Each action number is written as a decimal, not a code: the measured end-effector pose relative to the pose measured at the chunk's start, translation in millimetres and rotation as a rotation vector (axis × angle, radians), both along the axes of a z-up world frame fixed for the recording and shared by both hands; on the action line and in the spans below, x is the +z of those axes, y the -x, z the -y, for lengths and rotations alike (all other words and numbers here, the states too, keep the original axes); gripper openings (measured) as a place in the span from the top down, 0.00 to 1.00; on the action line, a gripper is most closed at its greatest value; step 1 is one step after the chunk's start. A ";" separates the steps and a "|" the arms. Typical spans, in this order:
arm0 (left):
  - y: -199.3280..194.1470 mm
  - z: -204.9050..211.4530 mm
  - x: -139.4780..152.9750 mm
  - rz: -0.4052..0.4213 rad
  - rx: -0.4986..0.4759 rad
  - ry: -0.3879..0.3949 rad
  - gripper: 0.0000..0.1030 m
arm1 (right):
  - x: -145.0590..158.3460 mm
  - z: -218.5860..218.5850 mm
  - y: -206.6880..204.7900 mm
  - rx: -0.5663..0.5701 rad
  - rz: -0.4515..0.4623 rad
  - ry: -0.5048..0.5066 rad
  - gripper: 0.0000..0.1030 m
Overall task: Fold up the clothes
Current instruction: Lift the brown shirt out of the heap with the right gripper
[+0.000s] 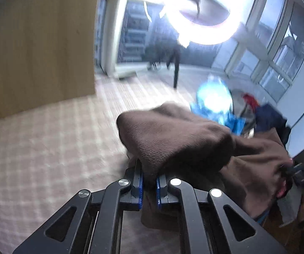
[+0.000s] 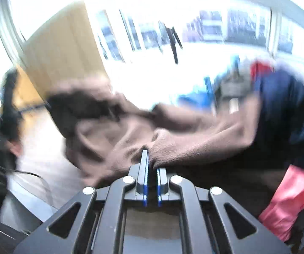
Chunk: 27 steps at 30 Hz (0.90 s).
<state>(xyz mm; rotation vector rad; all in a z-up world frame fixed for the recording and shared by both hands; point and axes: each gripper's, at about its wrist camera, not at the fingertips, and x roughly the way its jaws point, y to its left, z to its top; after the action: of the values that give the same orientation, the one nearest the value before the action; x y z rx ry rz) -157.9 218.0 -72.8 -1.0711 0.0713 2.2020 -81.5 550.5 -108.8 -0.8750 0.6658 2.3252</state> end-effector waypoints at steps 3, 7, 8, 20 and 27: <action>6.1 18.8 41.4 -0.081 0.005 -0.020 0.93 | 60.4 13.5 11.5 0.060 -0.106 -0.027 0.95; 20.9 30.5 71.6 -0.211 0.009 0.100 0.88 | 92.4 41.6 36.2 0.185 -0.121 -0.014 0.94; 27.5 33.6 68.5 -0.200 0.007 0.134 0.84 | 83.9 44.2 46.8 0.193 -0.029 -0.036 0.93; -10.4 158.1 -54.5 0.123 0.276 0.225 0.70 | 23.1 -2.6 171.3 0.434 0.494 -0.084 0.66; -96.2 205.4 -58.4 0.166 0.507 0.167 0.69 | -2.8 97.1 372.4 1.036 0.511 -0.389 0.48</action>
<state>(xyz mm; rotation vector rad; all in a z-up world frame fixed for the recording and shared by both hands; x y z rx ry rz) -61.7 12.5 -131.2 -1.4908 -0.1038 2.5735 -453.9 453.5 -111.7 -1.7975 -0.5969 2.6857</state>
